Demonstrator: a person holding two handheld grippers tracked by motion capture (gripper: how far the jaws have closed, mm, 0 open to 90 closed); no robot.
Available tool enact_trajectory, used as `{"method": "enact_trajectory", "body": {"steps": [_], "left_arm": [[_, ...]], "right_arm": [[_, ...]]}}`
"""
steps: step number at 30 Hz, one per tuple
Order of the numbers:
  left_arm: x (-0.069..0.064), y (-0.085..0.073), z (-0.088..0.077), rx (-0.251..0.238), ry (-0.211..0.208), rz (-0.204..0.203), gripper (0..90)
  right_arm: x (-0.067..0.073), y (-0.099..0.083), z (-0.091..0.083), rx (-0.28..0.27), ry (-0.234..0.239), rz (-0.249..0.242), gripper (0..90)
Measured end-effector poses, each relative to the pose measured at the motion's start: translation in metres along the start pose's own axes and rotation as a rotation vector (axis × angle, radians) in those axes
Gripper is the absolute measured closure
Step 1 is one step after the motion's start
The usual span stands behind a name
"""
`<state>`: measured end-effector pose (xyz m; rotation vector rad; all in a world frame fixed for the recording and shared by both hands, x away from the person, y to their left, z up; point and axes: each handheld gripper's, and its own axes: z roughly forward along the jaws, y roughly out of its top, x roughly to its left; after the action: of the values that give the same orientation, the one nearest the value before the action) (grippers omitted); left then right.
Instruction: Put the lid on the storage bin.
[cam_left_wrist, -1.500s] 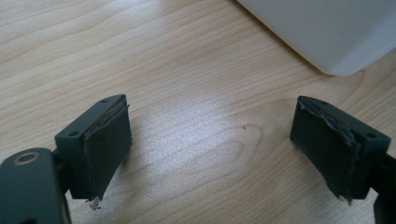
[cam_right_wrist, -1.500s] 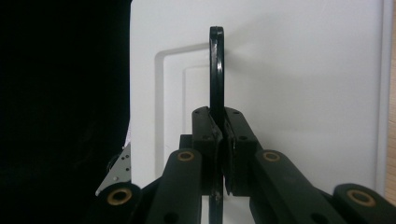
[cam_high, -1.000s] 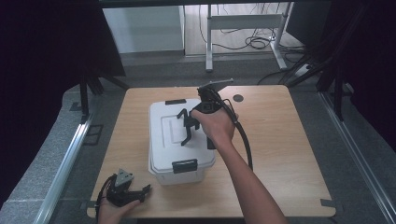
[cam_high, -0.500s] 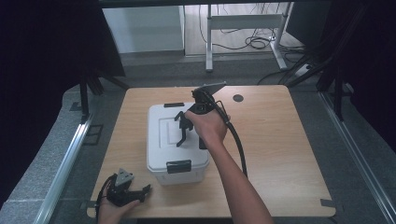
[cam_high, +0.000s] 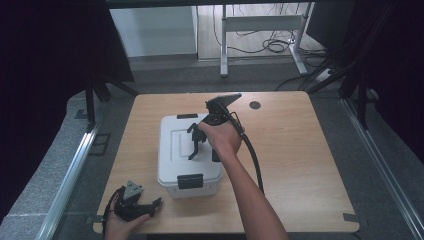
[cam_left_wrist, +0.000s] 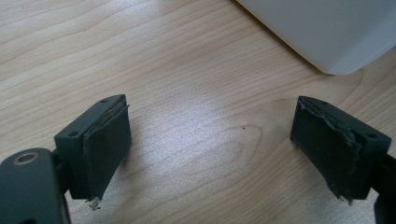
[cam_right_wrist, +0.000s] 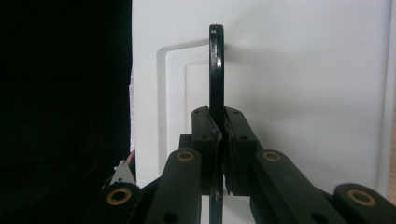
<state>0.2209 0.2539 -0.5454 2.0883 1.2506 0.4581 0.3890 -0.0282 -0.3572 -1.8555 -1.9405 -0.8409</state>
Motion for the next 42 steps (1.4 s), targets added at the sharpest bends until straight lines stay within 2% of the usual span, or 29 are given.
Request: {"method": "enact_trajectory", "body": {"steps": [4, 7, 12, 15, 18, 21, 23, 24, 27, 31, 35, 42], "left_arm": [[0.0, 0.0, 0.0, 0.002, 0.0, 0.002, 12.2], [0.0, 0.0, 0.0, 0.003, -0.001, 0.003, 12.2], [0.0, 0.0, 0.0, 0.003, -0.002, 0.003, 12.2], [0.0, 0.0, 0.0, 0.004, -0.002, 0.004, 12.2], [0.0, 0.0, 0.0, 0.004, -0.002, 0.004, 12.2], [0.0, 0.0, 0.0, 0.004, -0.001, 0.004, 12.1], [0.0, 0.0, 0.0, 0.003, -0.002, 0.002, 12.1], [0.0, 0.001, 0.0, 0.004, -0.003, 0.003, 12.1], [0.0, 0.001, 0.0, 0.005, -0.004, 0.004, 12.1], [0.001, 0.001, 0.0, 0.008, -0.005, 0.01, 12.1], [0.0, 0.001, 0.0, 0.006, -0.005, 0.007, 12.1], [0.0, 0.001, 0.001, 0.005, -0.006, 0.007, 12.1]], "right_arm": [[-0.002, -0.001, 0.005, -0.001, 0.008, 0.003, 84.1], [-0.008, 0.0, 0.007, -0.002, 0.036, 0.021, 83.9], [-0.011, -0.001, 0.008, -0.006, 0.052, 0.014, 83.2], [-0.01, -0.002, 0.008, -0.012, 0.05, -0.012, 81.3], [-0.008, -0.003, 0.006, -0.022, 0.054, -0.067, 75.2], [-0.009, -0.007, 0.0, -0.07, 0.094, -0.103, 66.5], [-0.01, -0.01, -0.006, -0.109, 0.09, -0.139, 57.3], [-0.011, -0.013, -0.009, -0.147, 0.095, -0.163, 52.5], [-0.016, -0.019, -0.019, -0.198, 0.121, -0.213, 45.6], [-0.023, -0.028, -0.03, -0.242, 0.138, -0.284, 42.5], [-0.034, -0.038, -0.042, -0.293, 0.144, -0.332, 40.1], [-0.061, -0.056, -0.058, -0.357, 0.162, -0.353, 38.7]]}}
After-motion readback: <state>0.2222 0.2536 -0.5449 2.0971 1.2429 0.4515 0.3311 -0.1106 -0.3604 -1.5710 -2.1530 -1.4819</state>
